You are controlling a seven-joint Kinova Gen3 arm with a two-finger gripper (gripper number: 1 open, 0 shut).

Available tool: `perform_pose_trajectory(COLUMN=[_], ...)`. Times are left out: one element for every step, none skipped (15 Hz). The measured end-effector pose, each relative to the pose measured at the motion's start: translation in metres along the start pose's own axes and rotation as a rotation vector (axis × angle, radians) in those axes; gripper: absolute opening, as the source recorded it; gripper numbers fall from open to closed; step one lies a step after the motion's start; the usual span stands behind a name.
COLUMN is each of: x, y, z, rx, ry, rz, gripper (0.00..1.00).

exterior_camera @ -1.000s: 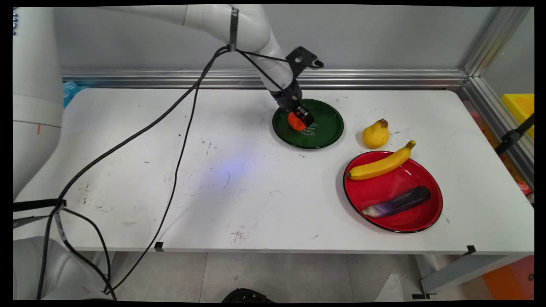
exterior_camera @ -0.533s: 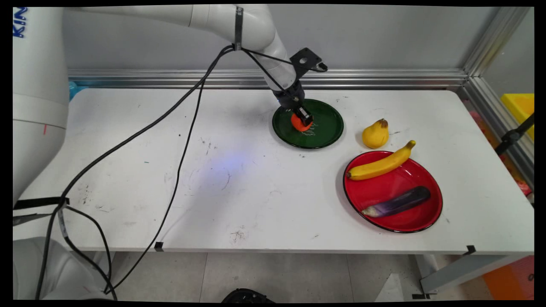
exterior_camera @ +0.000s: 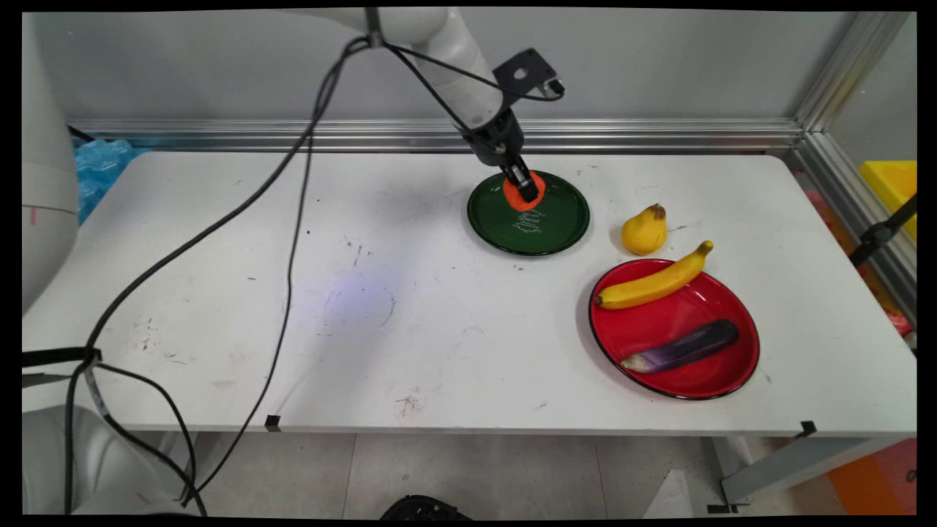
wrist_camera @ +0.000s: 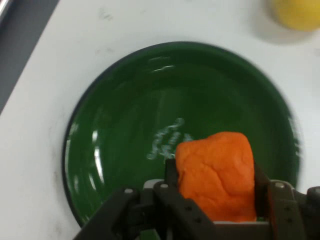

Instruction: Place the picked object on the table

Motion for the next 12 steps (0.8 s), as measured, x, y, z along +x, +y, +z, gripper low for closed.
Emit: perform_pose_trajectory(x=[-0.002, -0.005, -0.008, -0.01, -0.013, -0.016, -0.017, -0.019, -0.021, -0.022, -0.023, -0.025], y=[0.005, 0.009, 0.014, 0.018, 0.024, 0.029, 0.033, 0.038, 0.041, 0.046, 0.049, 0.054], z=[-0.012, -0.021, -0.031, -0.037, -0.046, -0.053, -0.057, -0.063, -0.066, -0.069, -0.071, -0.073], rx=[-0.016, -0.029, -0.048, -0.06, -0.081, -0.098, -0.109, -0.124, -0.133, -0.146, -0.154, -0.165], ry=[0.008, 0.012, 0.019, 0.022, 0.028, 0.033, 0.035, 0.038, 0.039, 0.041, 0.041, 0.042], rz=[0.04, 0.07, 0.108, 0.133, 0.177, 0.216, 0.242, 0.279, 0.303, 0.337, 0.359, 0.388], gripper=[0.0, 0.0, 0.0, 0.0, 0.0, 0.0, 0.0, 0.0, 0.0, 0.0, 0.0, 0.0])
